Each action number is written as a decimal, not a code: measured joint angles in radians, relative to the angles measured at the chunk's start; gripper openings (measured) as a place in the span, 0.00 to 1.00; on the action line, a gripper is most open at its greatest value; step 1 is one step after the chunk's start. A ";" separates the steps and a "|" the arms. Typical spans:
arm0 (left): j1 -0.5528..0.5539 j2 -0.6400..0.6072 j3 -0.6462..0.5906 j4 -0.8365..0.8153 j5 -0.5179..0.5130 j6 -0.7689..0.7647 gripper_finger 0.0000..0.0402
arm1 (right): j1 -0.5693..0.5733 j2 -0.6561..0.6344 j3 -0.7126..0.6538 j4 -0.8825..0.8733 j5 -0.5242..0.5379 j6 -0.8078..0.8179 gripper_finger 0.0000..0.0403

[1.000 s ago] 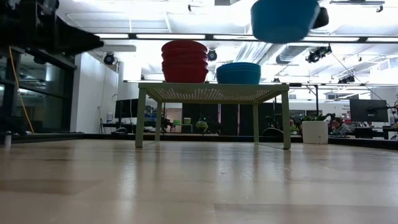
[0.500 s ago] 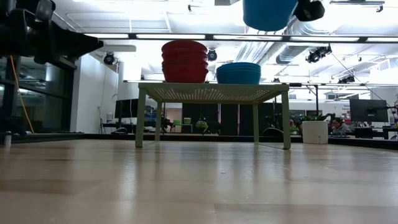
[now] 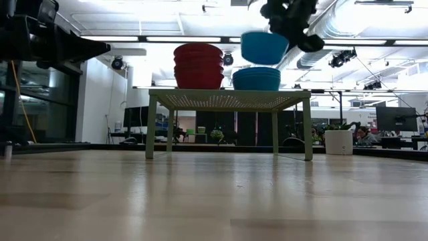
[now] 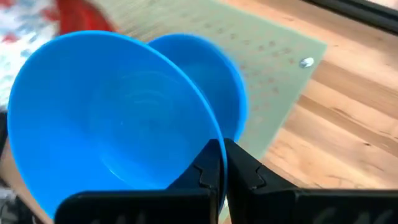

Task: Pick & Place Mini bowls
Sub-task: Stack the light blue bowl on the stacked light blue bowl on the shelf, then return to Home Position

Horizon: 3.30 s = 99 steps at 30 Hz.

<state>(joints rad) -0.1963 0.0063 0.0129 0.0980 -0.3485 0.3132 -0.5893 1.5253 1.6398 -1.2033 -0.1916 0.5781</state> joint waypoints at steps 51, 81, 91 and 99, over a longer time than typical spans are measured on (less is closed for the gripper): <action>0.000 0.000 -0.001 -0.003 0.000 0.000 0.24 | 0.057 0.116 0.000 -0.013 0.108 0.199 0.20; 0.000 0.000 -0.001 -0.003 0.000 0.000 0.24 | 0.041 0.060 0.001 0.028 0.030 0.168 0.26; 0.000 0.000 -0.001 -0.003 0.000 0.000 0.24 | 0.144 -0.196 -0.062 -0.018 0.184 -0.056 0.26; 0.000 0.000 -0.001 -0.003 0.000 -0.001 0.24 | 0.374 -0.573 -0.562 0.464 0.296 0.033 0.26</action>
<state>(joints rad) -0.1965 0.0063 0.0116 0.0947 -0.3481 0.3126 -0.2156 0.9518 1.0778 -0.7390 0.1040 0.6110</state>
